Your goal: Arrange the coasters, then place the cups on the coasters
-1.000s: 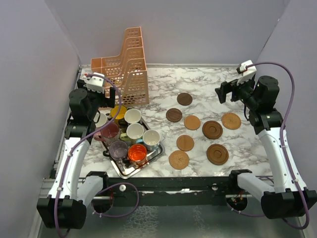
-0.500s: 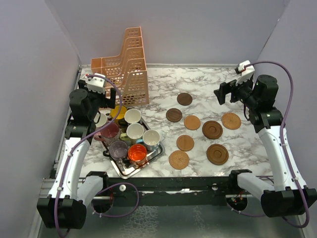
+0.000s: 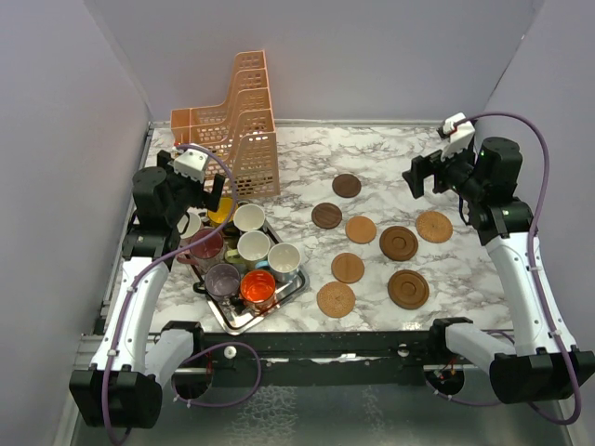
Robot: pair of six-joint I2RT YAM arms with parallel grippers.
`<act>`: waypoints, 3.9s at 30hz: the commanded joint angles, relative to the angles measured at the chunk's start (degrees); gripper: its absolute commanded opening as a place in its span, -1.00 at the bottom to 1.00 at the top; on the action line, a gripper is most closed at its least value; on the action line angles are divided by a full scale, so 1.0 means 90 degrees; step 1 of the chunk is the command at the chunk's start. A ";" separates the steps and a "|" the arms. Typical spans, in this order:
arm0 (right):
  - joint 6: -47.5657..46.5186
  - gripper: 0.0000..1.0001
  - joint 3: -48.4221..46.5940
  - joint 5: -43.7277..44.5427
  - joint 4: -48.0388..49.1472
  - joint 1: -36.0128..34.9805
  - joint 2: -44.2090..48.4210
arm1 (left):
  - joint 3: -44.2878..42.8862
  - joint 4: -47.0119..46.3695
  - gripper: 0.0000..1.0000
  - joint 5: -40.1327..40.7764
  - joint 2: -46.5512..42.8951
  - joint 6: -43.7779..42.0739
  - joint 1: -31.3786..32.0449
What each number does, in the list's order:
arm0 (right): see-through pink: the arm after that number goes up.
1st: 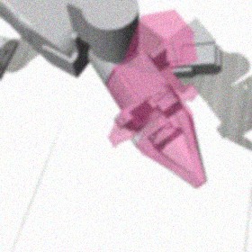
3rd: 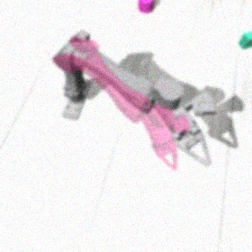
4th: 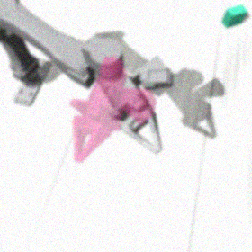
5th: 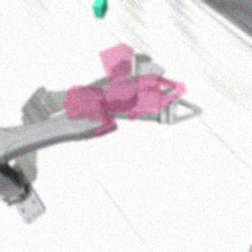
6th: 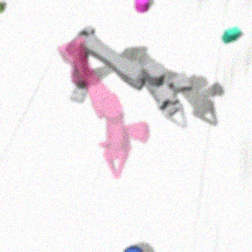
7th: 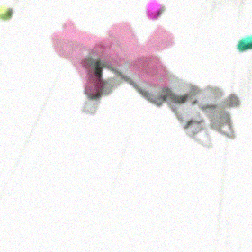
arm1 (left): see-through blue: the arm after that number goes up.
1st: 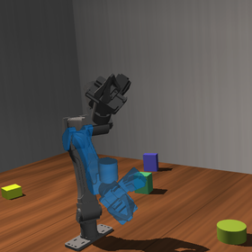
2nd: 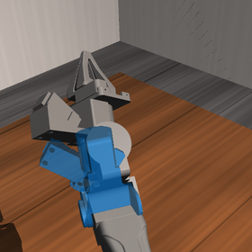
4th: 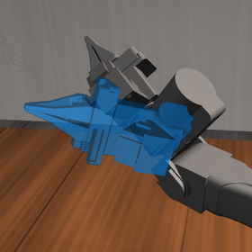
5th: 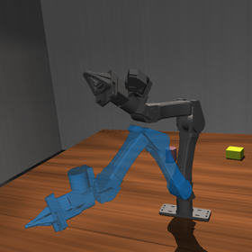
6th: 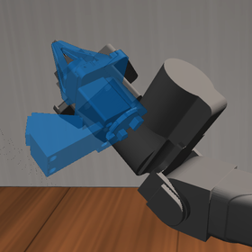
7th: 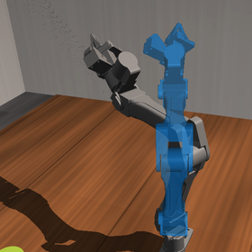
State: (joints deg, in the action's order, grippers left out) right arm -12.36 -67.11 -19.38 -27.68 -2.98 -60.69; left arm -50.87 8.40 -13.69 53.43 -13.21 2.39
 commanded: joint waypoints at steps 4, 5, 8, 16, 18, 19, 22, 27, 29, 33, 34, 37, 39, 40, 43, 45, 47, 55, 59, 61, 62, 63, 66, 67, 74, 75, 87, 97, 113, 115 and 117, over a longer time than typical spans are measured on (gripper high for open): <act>-0.0297 0.99 -0.0219 -0.0123 -0.0267 -0.0004 -0.0035 | -0.0170 0.0277 0.98 -0.0433 0.0070 -0.0301 0.0037; -0.0352 0.99 -0.0243 -0.0143 -0.0304 -0.0010 -0.0039 | -0.0167 0.0306 0.98 -0.0443 0.0084 -0.0328 0.0037; -0.0493 0.99 -0.0260 -0.0211 -0.0352 -0.0010 -0.0067 | -0.0187 0.0473 0.98 -0.0529 0.0098 -0.0437 0.0037; -0.0782 0.99 0.0189 -0.0674 -0.0070 -0.0087 -0.0261 | -0.0264 0.0903 0.98 -0.0528 0.0130 -0.0628 0.0040; -0.0817 0.99 0.0348 -0.0706 0.0058 -0.0183 -0.0328 | -0.0319 0.1028 0.98 -0.0525 0.0139 -0.0580 0.0042; -0.0835 0.99 0.0439 -0.0715 0.0133 -0.0248 -0.0375 | -0.0360 0.1108 0.98 -0.0529 0.0138 -0.0553 0.0037; -0.0921 0.99 0.0676 -0.0600 0.0371 -0.0575 -0.0550 | -0.0457 0.1286 0.98 -0.0497 0.0145 -0.0535 0.0044; -0.1042 1.00 0.0922 -0.0317 0.0916 -0.1180 -0.1044 | -0.0560 0.1438 0.98 -0.0437 0.0218 -0.0657 0.0043; -0.1048 1.00 0.0961 -0.0214 0.1189 -0.1359 -0.1300 | -0.0562 0.1446 0.98 -0.0476 0.0225 -0.0640 0.0040; -0.1057 0.98 0.0869 0.0099 0.1732 -0.1680 -0.2025 | -0.0561 0.1446 0.98 -0.0706 0.0232 -0.0530 0.0024; -0.1025 0.96 0.0796 0.0165 0.1842 -0.1727 -0.2251 | -0.0554 0.1434 0.98 -0.0726 0.0226 -0.0547 0.0011; -0.0822 0.88 0.0415 0.0292 0.2002 -0.1791 -0.2990 | -0.0492 0.1427 0.98 -0.0664 0.0228 -0.0605 0.0008; -0.0690 0.86 0.0106 0.0461 0.2025 -0.1836 -0.3561 | -0.0437 0.1388 0.98 -0.0637 0.0239 -0.0603 0.0008; -0.0652 0.84 -0.0064 0.0530 0.1985 -0.1861 -0.3794 | -0.0420 0.1374 0.98 -0.0654 0.0239 -0.0597 0.0008; -0.0612 0.77 -0.0547 0.0715 0.1848 -0.1944 -0.4401 | -0.0399 0.1353 0.98 -0.0692 0.0245 -0.0583 0.0008; -0.0583 0.75 -0.0822 0.0805 0.1787 -0.1981 -0.4745 | -0.0402 0.1352 0.98 -0.0682 0.0254 -0.0583 0.0012; -0.0556 0.73 -0.1163 0.0852 0.1647 -0.2007 -0.5067 | -0.0394 0.1335 0.98 -0.0707 0.0249 -0.0582 0.0008; -0.0522 0.61 -0.2085 0.0892 0.1204 -0.2107 -0.6096 | -0.0310 0.1300 0.98 -0.0765 0.0205 -0.0571 0.0008; -0.0490 0.47 -0.2483 0.0936 0.1011 -0.2125 -0.6526 | -0.0285 0.1290 0.98 -0.0759 0.0150 -0.0581 0.0008; -0.0482 0.43 -0.2665 0.0992 0.0883 -0.2124 -0.6714 | -0.0281 0.1292 0.98 -0.0758 0.0133 -0.0586 0.0008; -0.0496 0.40 -0.2752 0.1008 0.0821 -0.2129 -0.6801 | -0.0276 0.1293 0.98 -0.0758 0.0132 -0.0588 0.0008; -0.0501 0.37 -0.2821 0.1044 0.0765 -0.2129 -0.6880 | -0.0275 0.1289 0.98 -0.0763 0.0128 -0.0588 0.0008; -0.0493 0.29 -0.2884 0.1244 0.0705 -0.2129 -0.7049 | -0.0285 0.1285 0.98 -0.0758 0.0123 -0.0592 0.0008; -0.0492 0.27 -0.2885 0.1319 0.0711 -0.2129 -0.7083 | -0.0285 0.1289 0.98 -0.0762 0.0109 -0.0584 0.0008; -0.0523 0.14 -0.3020 0.1523 0.0552 -0.2120 -0.7417 | -0.0251 0.1284 0.98 -0.0738 0.0098 -0.0621 0.0008; -0.0513 0.12 -0.3018 0.1528 0.0539 -0.2112 -0.7439 | -0.0247 0.1287 0.98 -0.0713 0.0089 -0.0627 0.0008; -0.0313 0.04 -0.3275 0.1267 0.0346 -0.1608 -0.7636 | -0.0236 0.1284 0.98 -0.0684 0.0099 -0.0625 0.0008; -0.0462 0.08 -0.3123 0.0602 0.0393 -0.1406 -0.7111 | -0.0220 0.1282 0.98 -0.0720 0.0144 -0.0658 0.0008; -0.0823 0.35 -0.1116 -0.0242 0.0573 -0.2195 -0.5144 | -0.0161 0.1283 0.98 -0.0773 0.0104 -0.0660 0.0008; -0.0910 0.35 -0.0927 -0.0194 0.0592 -0.2374 -0.5047 | -0.0151 0.1279 0.98 -0.0796 0.0099 -0.0668 0.0008; -0.0995 0.34 -0.0812 -0.0084 0.0559 -0.2536 -0.5012 | -0.0136 0.1283 0.98 -0.0802 0.0083 -0.0674 0.0008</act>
State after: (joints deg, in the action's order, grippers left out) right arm -18.63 -77.14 -20.43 -22.74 -22.85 -107.44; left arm -52.66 21.08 -18.94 55.40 -18.68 2.48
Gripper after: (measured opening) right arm 0.672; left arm 0.991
